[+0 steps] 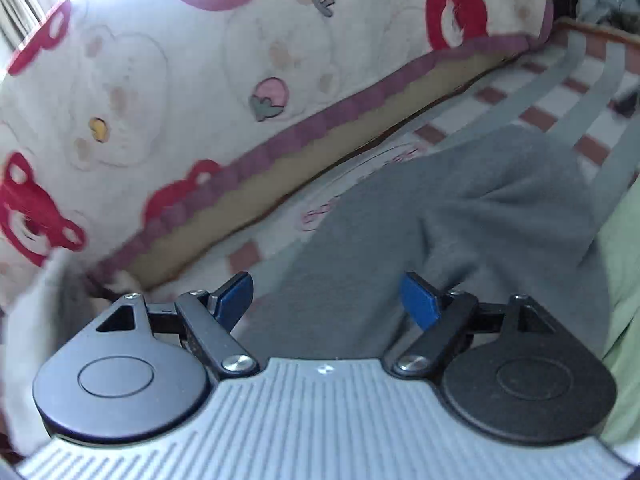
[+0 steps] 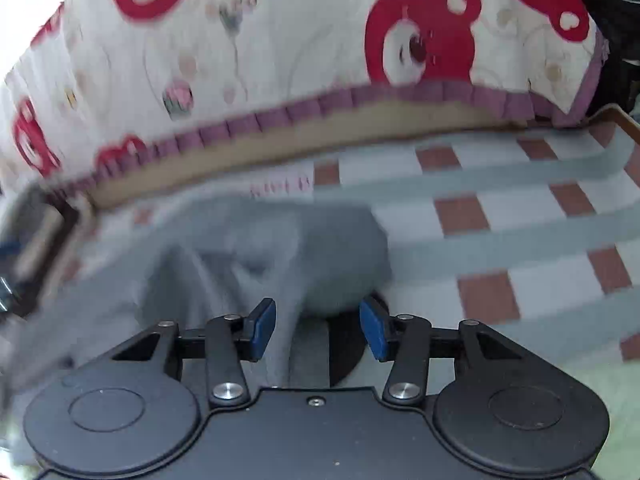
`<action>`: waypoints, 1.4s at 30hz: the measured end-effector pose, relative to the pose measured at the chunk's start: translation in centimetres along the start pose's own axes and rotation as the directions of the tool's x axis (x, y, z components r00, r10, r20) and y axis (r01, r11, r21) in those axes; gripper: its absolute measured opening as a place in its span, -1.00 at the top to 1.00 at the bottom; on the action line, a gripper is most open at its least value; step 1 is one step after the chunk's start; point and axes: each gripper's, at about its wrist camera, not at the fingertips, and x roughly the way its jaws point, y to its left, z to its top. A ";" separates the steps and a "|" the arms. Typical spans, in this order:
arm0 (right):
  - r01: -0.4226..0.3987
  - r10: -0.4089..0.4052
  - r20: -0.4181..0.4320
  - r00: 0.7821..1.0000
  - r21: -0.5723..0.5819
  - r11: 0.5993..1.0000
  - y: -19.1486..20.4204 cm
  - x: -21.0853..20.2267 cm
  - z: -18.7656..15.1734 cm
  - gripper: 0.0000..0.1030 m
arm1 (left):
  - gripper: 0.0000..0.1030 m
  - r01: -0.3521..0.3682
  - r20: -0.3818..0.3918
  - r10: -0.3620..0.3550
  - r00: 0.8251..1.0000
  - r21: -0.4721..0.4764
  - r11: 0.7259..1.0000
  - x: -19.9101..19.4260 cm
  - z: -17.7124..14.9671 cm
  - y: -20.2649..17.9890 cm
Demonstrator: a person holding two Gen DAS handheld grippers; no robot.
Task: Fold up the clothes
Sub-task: 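Lay the grey garment flat on the mat and open both grippers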
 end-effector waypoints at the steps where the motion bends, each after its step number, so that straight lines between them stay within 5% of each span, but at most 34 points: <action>1: -0.052 0.052 -0.024 0.998 0.015 0.999 -0.8 -0.7 1.2 -0.06 | -0.57 -0.013 -0.032 0.013 0.999 -0.028 1.000 -0.1 0.1 0.7; 8: -0.235 0.260 -0.151 0.954 0.166 0.958 -3.6 -4.9 10.8 -0.11 | -0.52 -0.102 -0.247 0.024 0.969 -0.305 0.947 -1.1 2.3 4.9; 11: -0.245 0.258 -0.154 0.954 0.101 0.964 -1.4 -10.2 13.6 -0.14 | -0.54 -0.152 -0.276 0.068 0.959 -0.293 0.944 -2.9 3.9 4.6; 16: -0.239 0.255 -0.112 0.960 0.138 0.961 3.7 -16.6 20.1 -0.17 | -0.59 -0.239 -0.357 0.186 0.915 -0.110 0.965 -3.4 6.2 1.6; 19: -0.258 0.263 -0.062 0.963 0.084 0.962 7.3 -17.9 22.3 -0.35 | -0.63 -0.209 -0.262 0.177 0.949 -0.102 0.973 -2.5 7.2 -0.1; 24: -0.298 0.295 -0.104 0.950 -0.012 0.955 10.1 -9.8 19.6 -0.60 | -0.64 -0.181 -0.227 0.149 0.962 -0.123 0.976 3.8 5.4 -2.2; 28: -0.230 0.220 -0.116 0.969 -0.080 0.970 9.2 -0.4 14.8 -0.60 | -0.64 -0.201 -0.222 0.180 0.958 -0.073 0.977 9.4 2.7 -2.9; 31: -0.190 0.179 -0.115 0.977 -0.091 0.978 7.5 6.2 11.9 -0.59 | -0.64 -0.206 -0.257 0.158 0.953 -0.170 0.964 12.0 0.0 -1.2; 34: -0.097 0.069 -0.138 0.988 -0.203 0.974 7.1 11.3 9.8 -0.54 | -0.64 -0.190 -0.292 0.076 0.953 -0.387 0.902 12.7 -3.9 2.1; 37: 0.125 -0.146 -0.006 0.989 -0.485 0.866 8.7 14.7 8.2 -0.55 | -0.64 -0.274 -0.337 0.099 0.936 -0.523 0.807 11.9 -9.0 5.7; 38: 0.125 -0.148 -0.003 0.989 -0.518 0.846 8.6 15.9 7.9 -0.55 | -0.64 -0.321 -0.358 0.133 0.924 -0.538 0.779 11.5 -10.7 6.8; 42: -0.022 -0.035 -0.108 0.994 -0.487 0.873 8.0 20.2 8.8 -0.54 | -0.64 -0.501 -0.441 0.289 0.850 -0.504 0.704 8.7 -16.7 11.0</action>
